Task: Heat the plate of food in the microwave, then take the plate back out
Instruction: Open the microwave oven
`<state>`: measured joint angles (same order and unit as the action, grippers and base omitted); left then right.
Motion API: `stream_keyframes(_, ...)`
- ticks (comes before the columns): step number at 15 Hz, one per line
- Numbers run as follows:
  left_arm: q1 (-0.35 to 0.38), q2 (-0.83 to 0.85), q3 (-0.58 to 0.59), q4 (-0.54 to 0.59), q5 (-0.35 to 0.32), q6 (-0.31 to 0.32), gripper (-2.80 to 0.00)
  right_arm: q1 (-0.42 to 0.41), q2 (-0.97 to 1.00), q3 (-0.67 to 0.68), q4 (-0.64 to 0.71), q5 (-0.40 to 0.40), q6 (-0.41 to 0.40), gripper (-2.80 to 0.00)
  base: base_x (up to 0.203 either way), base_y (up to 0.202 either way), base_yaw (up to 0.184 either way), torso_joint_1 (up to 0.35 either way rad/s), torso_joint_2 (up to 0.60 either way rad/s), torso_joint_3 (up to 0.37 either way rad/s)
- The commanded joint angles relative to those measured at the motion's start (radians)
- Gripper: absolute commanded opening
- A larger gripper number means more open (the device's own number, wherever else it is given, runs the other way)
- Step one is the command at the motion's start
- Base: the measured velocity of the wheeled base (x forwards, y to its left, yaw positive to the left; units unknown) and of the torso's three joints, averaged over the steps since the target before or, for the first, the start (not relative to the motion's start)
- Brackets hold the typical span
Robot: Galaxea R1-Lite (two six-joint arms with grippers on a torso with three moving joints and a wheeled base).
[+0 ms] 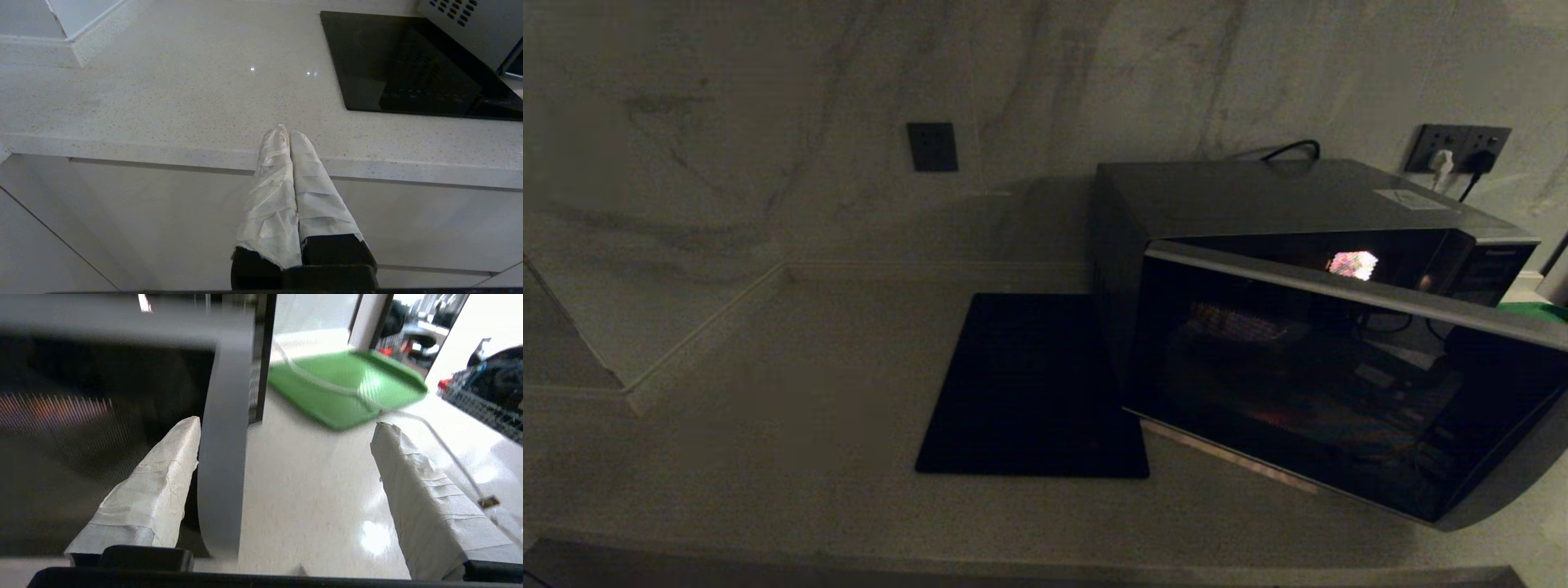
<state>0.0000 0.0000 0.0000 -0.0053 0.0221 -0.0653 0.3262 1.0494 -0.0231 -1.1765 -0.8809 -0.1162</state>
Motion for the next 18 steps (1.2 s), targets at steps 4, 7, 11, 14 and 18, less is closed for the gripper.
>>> stream_keyframes(4,0.0,-0.002,0.0,-0.001,0.001,-0.001,-2.8,0.0,-0.06,-0.176,-0.202,-0.006,-0.221,0.0,0.0,0.0,0.0,0.0,0.0,0.0)
stream_keyframes(7,0.0,-0.002,0.0,-0.001,0.001,-0.001,-2.8,0.0,-0.036,-0.41,-0.182,-0.004,-0.324,0.0,0.0,0.0,0.0,0.0,0.0,0.0)
stream_keyframes(11,0.0,-0.002,0.0,-0.001,0.001,-0.001,-2.8,0.0,0.013,-0.769,0.208,-0.006,-0.346,0.0,0.0,0.0,0.0,0.0,0.0,0.0)
stream_keyframes(14,0.0,-0.002,0.0,-0.001,0.001,-0.001,-2.8,0.0,0.077,-1.097,0.749,-0.001,-0.285,0.0,0.0,0.0,0.0,0.0,0.0,0.0)
stream_keyframes(18,0.0,-0.002,0.0,-0.001,0.001,-0.001,-2.8,-0.001,0.187,-1.454,1.539,0.073,0.013,-1.72,0.0,0.0,0.0,0.0,0.0,0.0)
